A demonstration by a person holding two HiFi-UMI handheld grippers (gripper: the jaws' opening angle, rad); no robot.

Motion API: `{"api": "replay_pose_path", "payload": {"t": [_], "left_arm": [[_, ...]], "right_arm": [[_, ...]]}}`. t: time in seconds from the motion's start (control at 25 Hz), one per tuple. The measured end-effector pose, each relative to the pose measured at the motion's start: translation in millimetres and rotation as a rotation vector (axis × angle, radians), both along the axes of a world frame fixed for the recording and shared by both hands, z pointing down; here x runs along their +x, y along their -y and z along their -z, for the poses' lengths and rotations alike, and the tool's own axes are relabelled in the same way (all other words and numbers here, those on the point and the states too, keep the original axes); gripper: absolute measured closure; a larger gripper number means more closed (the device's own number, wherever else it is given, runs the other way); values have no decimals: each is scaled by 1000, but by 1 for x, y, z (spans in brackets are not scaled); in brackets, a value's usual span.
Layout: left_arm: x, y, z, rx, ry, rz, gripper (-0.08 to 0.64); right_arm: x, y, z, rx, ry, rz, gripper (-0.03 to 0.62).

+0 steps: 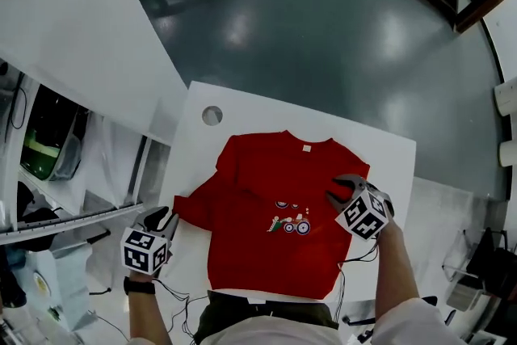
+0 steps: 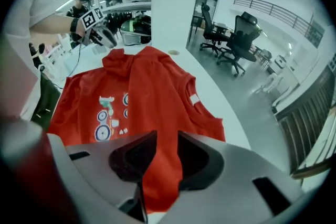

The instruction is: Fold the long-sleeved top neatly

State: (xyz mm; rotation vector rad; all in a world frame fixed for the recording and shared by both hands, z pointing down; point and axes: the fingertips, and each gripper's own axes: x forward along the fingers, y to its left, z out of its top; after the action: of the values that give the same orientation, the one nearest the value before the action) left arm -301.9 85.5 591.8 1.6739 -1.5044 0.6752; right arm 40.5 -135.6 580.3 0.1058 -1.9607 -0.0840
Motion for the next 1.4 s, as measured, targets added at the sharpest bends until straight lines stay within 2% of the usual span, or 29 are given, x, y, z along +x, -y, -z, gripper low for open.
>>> {"api": "replay_pose_path", "payload": {"t": [0.4, 0.84, 1.12, 1.4], "left_arm": [[-4, -15, 0, 39, -24, -3, 448], [-16, -51, -7, 50, -68, 43, 448], [-22, -69, -11, 58, -92, 49, 448], [-28, -87, -17, 58, -105, 45, 448]], "right_arm": [[-133, -47, 19, -28, 118, 168, 471], [-269, -128, 30, -117, 210, 378, 492], [-316, -174, 13, -213, 184, 442, 502], [-337, -198, -17, -307, 104, 432, 502]]}}
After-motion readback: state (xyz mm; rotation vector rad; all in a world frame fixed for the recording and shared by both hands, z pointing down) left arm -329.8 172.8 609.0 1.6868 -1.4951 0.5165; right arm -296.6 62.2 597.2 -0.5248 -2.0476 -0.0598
